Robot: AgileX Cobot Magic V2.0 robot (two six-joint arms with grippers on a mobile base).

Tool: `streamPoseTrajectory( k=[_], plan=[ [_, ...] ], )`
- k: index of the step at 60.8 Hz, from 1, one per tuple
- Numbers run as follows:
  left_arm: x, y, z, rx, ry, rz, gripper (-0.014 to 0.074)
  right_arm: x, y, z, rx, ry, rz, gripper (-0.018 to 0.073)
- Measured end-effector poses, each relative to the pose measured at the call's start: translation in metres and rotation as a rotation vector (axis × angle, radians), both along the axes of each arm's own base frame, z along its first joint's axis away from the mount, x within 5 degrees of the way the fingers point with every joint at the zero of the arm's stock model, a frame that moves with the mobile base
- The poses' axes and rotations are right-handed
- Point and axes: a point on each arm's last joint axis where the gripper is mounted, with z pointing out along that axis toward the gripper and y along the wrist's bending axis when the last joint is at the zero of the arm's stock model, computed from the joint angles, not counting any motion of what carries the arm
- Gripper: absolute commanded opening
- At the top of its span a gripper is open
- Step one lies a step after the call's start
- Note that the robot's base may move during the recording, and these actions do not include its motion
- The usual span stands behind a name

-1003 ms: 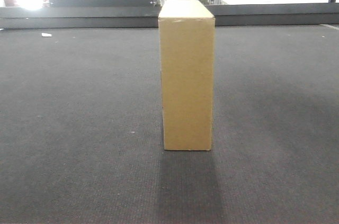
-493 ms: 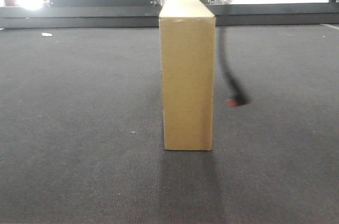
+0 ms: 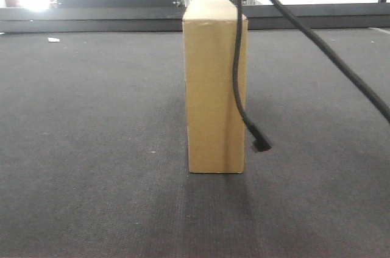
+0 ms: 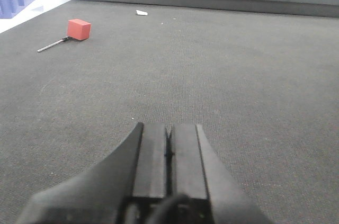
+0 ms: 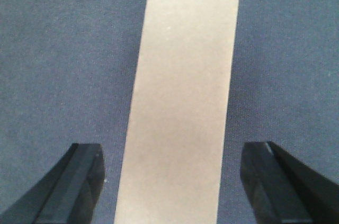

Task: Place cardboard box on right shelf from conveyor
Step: 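Close the right gripper on the top of the cardboard box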

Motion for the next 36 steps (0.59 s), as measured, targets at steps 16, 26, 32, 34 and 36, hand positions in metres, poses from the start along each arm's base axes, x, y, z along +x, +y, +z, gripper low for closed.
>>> streamPoseTrajectory(
  k=[16, 26, 32, 34, 36],
  plan=[
    [0.000, 0.000, 0.000, 0.000, 0.000, 0.000, -0.0116, 0.010, 0.001, -0.012, -0.007, 0.014, -0.023, 0.0622],
    [0.000, 0.000, 0.000, 0.000, 0.000, 0.000, -0.0116, 0.015, 0.005, -0.022, -0.016, 0.026, -0.022, 0.0622],
    [0.000, 0.000, 0.000, 0.000, 0.000, 0.000, -0.0116, 0.018, 0.008, -0.029, -0.023, 0.039, -0.024, 0.0622],
    [0.000, 0.000, 0.000, 0.000, 0.000, 0.000, -0.0116, 0.019, 0.008, -0.032, -0.028, 0.044, -0.024, 0.0617],
    [0.000, 0.000, 0.000, 0.000, 0.000, 0.000, -0.0116, 0.020, 0.009, -0.034, -0.029, 0.048, -0.024, 0.0609]
  ],
)
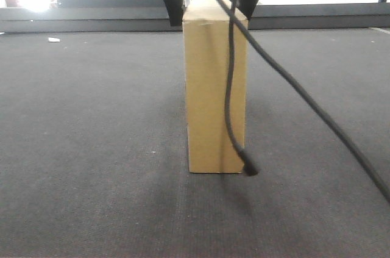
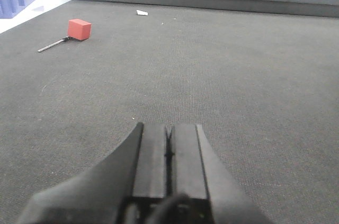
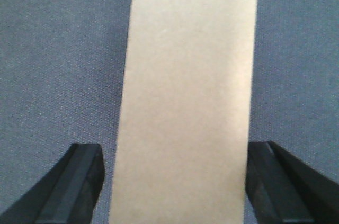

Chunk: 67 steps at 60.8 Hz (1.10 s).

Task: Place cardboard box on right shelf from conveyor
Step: 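Close the right gripper on the top of the cardboard box, then lift the cardboard box off the platform with the right gripper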

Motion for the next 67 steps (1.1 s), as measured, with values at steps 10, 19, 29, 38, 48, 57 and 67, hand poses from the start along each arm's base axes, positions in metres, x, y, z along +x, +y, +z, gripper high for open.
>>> streamPoseTrajectory(
  k=[10, 19, 29, 38, 48, 57, 67],
  plan=[
    [0.000, 0.000, 0.000, 0.000, 0.000, 0.000, -0.0116, 0.007, -0.001, -0.011, 0.000, 0.033, -0.016, 0.0472],
    [0.000, 0.000, 0.000, 0.000, 0.000, 0.000, -0.0116, 0.008, -0.002, -0.013, 0.003, 0.043, -0.022, 0.0272],
    [0.000, 0.000, 0.000, 0.000, 0.000, 0.000, -0.0116, 0.010, -0.004, -0.012, 0.006, 0.049, -0.018, 0.0215],
    [0.000, 0.000, 0.000, 0.000, 0.000, 0.000, -0.0116, 0.014, -0.008, -0.008, 0.005, 0.025, 0.042, 0.0215],
    [0.000, 0.000, 0.000, 0.000, 0.000, 0.000, -0.0116, 0.013, -0.025, 0.018, 0.004, -0.047, 0.137, 0.0215],
    [0.000, 0.000, 0.000, 0.000, 0.000, 0.000, -0.0116, 0.008, -0.051, 0.038, -0.028, -0.096, 0.192, 0.0215],
    [0.000, 0.000, 0.000, 0.000, 0.000, 0.000, -0.0116, -0.006, -0.094, 0.039, -0.031, -0.112, 0.193, 0.0215]
  ],
)
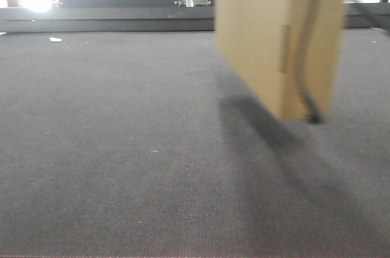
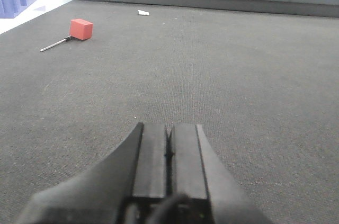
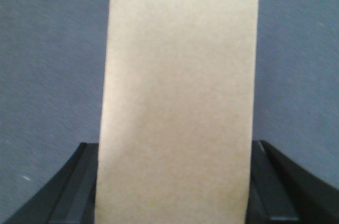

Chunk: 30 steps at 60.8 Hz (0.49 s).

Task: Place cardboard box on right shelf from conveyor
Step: 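Lift the cardboard box off the platform with the right gripper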

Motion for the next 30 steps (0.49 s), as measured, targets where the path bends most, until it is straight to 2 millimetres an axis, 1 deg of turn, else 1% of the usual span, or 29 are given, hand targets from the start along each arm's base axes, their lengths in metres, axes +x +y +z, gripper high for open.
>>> streamPoseTrajectory(
  k=[6, 7, 8, 11, 13, 15, 16, 17, 22, 30],
  plan=[
    [0.000, 0.000, 0.000, 0.000, 0.000, 0.000, -0.0116, -0.018, -0.027, -0.001, 0.021, -0.027, -0.021, 0.0215],
    [0.000, 0.000, 0.000, 0.000, 0.000, 0.000, -0.0116, -0.023, -0.032, 0.002, 0.029, -0.040, -0.025, 0.0215],
    [0.000, 0.000, 0.000, 0.000, 0.000, 0.000, -0.0116, -0.025, -0.034, -0.001, 0.028, -0.039, -0.027, 0.0215],
    [0.000, 0.000, 0.000, 0.000, 0.000, 0.000, -0.0116, -0.037, -0.049, 0.000, 0.041, -0.063, -0.047, 0.0215],
    [0.000, 0.000, 0.000, 0.000, 0.000, 0.000, -0.0116, -0.050, -0.061, 0.005, 0.051, -0.095, -0.058, 0.0215],
    [0.000, 0.000, 0.000, 0.000, 0.000, 0.000, -0.0116, -0.061, -0.071, 0.003, 0.052, -0.112, -0.066, 0.0215],
    [0.000, 0.000, 0.000, 0.000, 0.000, 0.000, -0.0116, -0.072, -0.081, 0.007, 0.058, -0.141, -0.077, 0.0215],
    [0.000, 0.000, 0.000, 0.000, 0.000, 0.000, -0.0116, -0.077, -0.085, 0.004, 0.054, -0.141, -0.081, 0.0215],
    [0.000, 0.000, 0.000, 0.000, 0.000, 0.000, -0.0116, -0.104, -0.107, 0.003, 0.047, -0.189, -0.105, 0.0215],
    [0.000, 0.000, 0.000, 0.000, 0.000, 0.000, -0.0116, -0.146, -0.128, 0.001, 0.033, -0.250, -0.108, 0.0215]
  ],
)
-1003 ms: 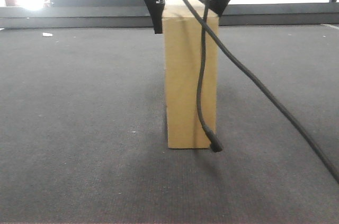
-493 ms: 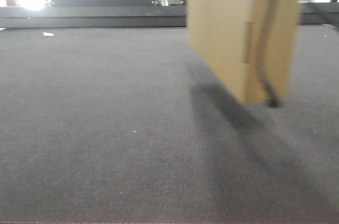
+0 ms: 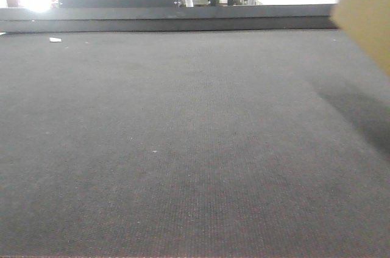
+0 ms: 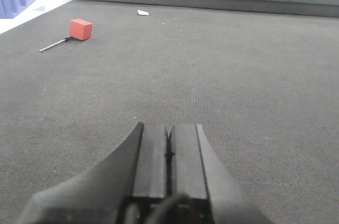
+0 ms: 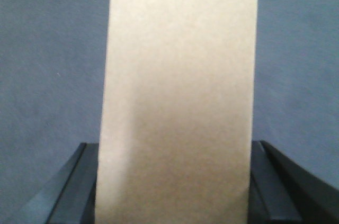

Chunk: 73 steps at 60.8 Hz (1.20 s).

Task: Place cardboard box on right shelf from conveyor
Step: 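Lift the cardboard box off the platform with the right gripper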

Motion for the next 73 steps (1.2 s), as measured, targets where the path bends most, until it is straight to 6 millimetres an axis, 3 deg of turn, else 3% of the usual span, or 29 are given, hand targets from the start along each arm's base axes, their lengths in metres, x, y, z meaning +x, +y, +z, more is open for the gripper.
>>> streamPoseTrajectory(
  k=[21, 35, 48, 73],
  plan=[
    [0.000, 0.000, 0.000, 0.000, 0.000, 0.000, -0.0116, -0.108, -0.027, 0.011, 0.096, -0.283, 0.020, 0.0215],
    [0.000, 0.000, 0.000, 0.000, 0.000, 0.000, -0.0116, -0.155, -0.040, 0.017, 0.140, -0.445, 0.021, 0.0215],
    [0.000, 0.000, 0.000, 0.000, 0.000, 0.000, -0.0116, -0.175, -0.045, 0.017, 0.159, -0.520, 0.021, 0.0215],
    [0.000, 0.000, 0.000, 0.000, 0.000, 0.000, -0.0116, -0.176, -0.046, 0.017, 0.160, -0.523, 0.021, 0.0215]
  ],
)
